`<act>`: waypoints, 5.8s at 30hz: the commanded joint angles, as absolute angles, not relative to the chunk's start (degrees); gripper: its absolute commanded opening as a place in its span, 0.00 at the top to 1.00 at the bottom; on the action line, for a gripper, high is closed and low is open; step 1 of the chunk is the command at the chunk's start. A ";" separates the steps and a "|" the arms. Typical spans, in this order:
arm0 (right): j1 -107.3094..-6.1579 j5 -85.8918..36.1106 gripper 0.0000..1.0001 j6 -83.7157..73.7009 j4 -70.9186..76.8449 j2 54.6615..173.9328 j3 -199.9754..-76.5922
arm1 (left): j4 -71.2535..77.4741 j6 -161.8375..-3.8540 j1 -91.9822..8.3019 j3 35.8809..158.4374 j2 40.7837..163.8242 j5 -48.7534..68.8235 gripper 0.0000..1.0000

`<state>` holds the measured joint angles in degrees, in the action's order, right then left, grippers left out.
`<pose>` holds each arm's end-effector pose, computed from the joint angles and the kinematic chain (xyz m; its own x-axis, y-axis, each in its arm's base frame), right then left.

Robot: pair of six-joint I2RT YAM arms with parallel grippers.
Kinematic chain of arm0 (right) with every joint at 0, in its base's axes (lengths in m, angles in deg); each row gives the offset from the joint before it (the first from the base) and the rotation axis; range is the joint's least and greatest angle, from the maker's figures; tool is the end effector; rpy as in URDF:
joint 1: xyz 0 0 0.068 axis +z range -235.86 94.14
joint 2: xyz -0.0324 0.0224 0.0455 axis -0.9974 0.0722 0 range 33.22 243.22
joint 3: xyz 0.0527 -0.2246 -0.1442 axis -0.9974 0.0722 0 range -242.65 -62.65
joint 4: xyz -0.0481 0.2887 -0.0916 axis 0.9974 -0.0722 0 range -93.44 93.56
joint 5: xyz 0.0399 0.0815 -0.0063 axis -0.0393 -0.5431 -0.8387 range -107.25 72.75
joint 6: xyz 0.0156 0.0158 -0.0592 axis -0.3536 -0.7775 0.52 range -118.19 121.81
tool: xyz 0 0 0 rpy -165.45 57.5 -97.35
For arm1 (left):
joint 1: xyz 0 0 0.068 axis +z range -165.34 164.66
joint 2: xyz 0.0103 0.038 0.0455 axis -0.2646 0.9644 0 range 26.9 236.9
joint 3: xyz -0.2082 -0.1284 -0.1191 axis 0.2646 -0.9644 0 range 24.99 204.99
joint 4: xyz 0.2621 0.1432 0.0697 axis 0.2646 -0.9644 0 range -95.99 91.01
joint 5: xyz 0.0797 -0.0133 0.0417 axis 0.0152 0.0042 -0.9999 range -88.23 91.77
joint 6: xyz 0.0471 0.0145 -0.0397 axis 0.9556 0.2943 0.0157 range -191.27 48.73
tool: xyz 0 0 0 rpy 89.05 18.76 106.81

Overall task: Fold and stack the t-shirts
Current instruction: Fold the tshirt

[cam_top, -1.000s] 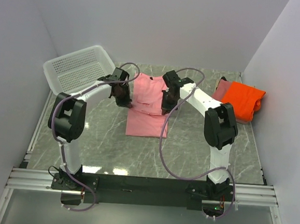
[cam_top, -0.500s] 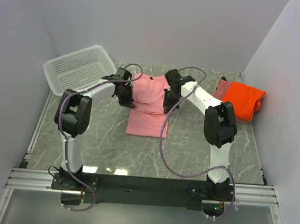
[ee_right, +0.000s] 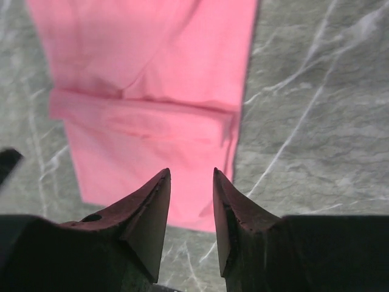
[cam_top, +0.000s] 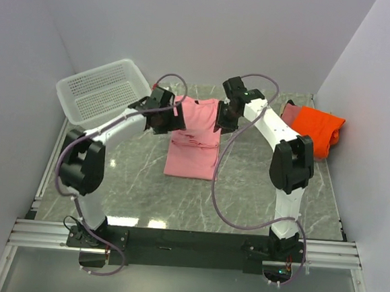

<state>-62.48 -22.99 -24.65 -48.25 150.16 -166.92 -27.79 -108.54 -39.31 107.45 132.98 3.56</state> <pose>0.4486 0.1993 0.2321 -0.9351 0.0786 -0.3454 -0.0199 0.9619 0.2727 0.4198 -0.1882 0.2069 -0.8327 -0.2923 -0.4704 -0.1017 0.9156 -0.3890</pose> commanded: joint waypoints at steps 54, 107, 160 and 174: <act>-57.55 -27.44 0.69 -27.11 -44.44 162.43 -179.99 | -6.10 -117.76 -74.40 69.97 114.35 -1.30 0.20; -45.61 -23.05 0.53 -40.29 -31.16 117.33 -112.58 | -14.20 -124.79 -44.87 52.42 84.20 9.16 0.11; -44.90 -24.81 0.92 -41.70 -27.20 127.87 -108.09 | -17.80 -127.25 -55.86 53.11 99.58 1.95 0.47; -44.90 -24.63 0.93 -41.26 -27.91 128.32 -109.06 | -19.12 -127.61 -56.21 52.67 98.88 -0.16 0.63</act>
<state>-45.72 -30.00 -42.42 -25.98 125.38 -110.53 -15.79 -128.11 -55.87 53.52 96.79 1.06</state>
